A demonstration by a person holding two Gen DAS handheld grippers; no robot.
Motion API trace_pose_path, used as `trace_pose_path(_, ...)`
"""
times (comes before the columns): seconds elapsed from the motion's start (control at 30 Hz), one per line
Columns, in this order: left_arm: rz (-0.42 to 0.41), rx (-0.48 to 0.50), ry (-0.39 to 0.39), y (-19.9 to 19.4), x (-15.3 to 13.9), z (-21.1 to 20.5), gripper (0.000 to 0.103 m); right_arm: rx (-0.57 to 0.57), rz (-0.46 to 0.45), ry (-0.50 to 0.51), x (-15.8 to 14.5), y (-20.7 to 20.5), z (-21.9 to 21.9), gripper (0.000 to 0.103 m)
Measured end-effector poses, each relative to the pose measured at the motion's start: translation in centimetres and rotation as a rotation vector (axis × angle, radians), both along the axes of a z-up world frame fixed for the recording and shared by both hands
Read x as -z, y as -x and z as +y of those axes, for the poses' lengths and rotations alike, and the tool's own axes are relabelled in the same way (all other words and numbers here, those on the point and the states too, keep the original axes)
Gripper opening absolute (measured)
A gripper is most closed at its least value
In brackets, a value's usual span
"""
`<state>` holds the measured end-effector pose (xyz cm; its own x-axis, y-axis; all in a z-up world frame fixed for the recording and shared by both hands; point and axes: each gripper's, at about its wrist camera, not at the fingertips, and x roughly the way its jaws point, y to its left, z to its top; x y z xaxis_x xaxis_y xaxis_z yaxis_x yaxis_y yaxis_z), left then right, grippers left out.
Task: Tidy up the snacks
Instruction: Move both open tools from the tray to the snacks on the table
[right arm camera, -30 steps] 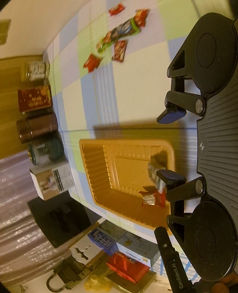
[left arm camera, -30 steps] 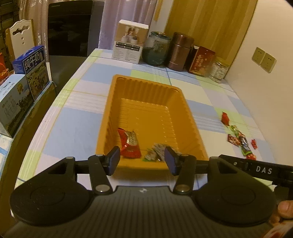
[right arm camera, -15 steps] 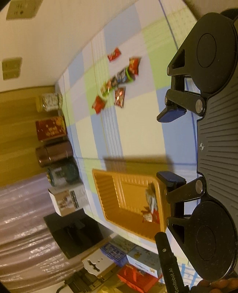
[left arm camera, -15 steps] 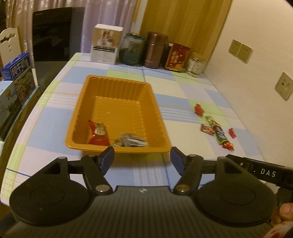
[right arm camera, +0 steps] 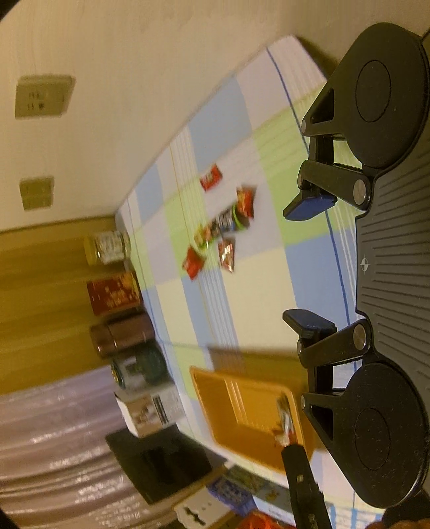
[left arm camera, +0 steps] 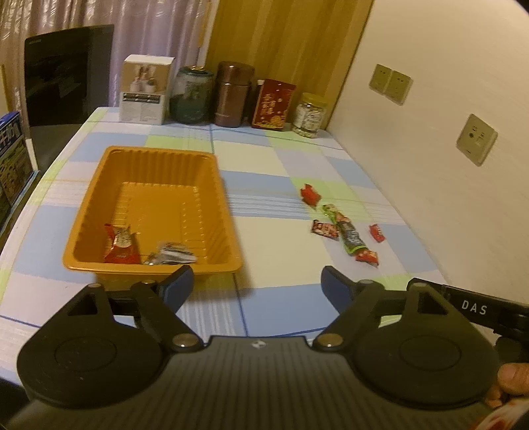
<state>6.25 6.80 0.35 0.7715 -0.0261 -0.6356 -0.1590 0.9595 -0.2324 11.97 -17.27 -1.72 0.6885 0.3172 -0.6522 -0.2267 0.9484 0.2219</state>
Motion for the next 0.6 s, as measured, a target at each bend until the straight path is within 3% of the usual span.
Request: trace_pose_path(0.6,-0.006,0.079,-0.003,-0.8,-0.2,-3.6,0.089,0.104,0.015,-0.022,-0.1,0.3,-4.9,0.06)
